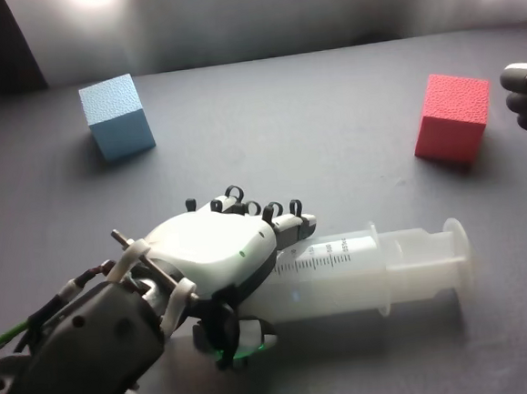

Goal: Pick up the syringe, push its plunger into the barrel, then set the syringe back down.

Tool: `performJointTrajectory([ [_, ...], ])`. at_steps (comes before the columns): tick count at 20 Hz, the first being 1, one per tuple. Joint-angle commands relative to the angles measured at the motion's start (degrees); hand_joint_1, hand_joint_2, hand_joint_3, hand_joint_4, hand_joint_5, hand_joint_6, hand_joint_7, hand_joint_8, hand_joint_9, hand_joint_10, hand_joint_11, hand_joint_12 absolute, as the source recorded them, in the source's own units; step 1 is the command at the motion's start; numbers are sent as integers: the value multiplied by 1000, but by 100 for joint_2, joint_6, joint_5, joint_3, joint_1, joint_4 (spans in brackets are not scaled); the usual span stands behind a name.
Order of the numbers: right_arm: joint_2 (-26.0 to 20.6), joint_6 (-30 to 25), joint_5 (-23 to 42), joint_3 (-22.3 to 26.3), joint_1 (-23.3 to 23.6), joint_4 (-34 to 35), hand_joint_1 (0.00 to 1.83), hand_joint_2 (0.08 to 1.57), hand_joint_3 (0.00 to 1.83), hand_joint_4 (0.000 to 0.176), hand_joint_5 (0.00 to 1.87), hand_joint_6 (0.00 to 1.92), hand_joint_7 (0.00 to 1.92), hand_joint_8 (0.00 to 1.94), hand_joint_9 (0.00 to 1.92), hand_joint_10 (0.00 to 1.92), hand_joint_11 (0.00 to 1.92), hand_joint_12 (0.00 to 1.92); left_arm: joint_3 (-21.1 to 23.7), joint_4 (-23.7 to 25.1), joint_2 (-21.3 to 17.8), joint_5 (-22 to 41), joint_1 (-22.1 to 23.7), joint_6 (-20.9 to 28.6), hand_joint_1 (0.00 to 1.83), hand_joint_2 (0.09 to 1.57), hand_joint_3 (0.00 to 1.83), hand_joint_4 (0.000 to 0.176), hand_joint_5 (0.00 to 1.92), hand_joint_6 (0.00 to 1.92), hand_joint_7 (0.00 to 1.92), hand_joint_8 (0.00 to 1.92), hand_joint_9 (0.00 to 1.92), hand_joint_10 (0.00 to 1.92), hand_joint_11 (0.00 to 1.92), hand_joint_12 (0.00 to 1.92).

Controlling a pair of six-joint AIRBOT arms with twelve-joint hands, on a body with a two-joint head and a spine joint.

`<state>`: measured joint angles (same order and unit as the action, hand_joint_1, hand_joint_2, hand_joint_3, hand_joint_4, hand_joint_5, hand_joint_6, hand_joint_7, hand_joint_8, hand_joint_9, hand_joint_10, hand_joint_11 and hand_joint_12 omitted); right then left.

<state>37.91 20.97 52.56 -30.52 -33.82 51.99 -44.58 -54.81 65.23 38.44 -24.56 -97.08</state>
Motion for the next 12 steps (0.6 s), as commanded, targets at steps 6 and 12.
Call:
performJointTrajectory([
  [6,25,-330,1177,5,-212,-619,183,1392,0,0,395,9,421,9,395,11,0,1056,-429,191,269,336,-107,19,1265,1164,1,0,624,16,722,18,701,39,197,956],
  [12,159,-330,1446,5,-295,-628,156,1397,0,0,389,3,411,1,380,1,0,1018,-436,88,276,371,-250,-2,1360,1192,0,0,828,897,841,1315,722,1551,599,1426],
])
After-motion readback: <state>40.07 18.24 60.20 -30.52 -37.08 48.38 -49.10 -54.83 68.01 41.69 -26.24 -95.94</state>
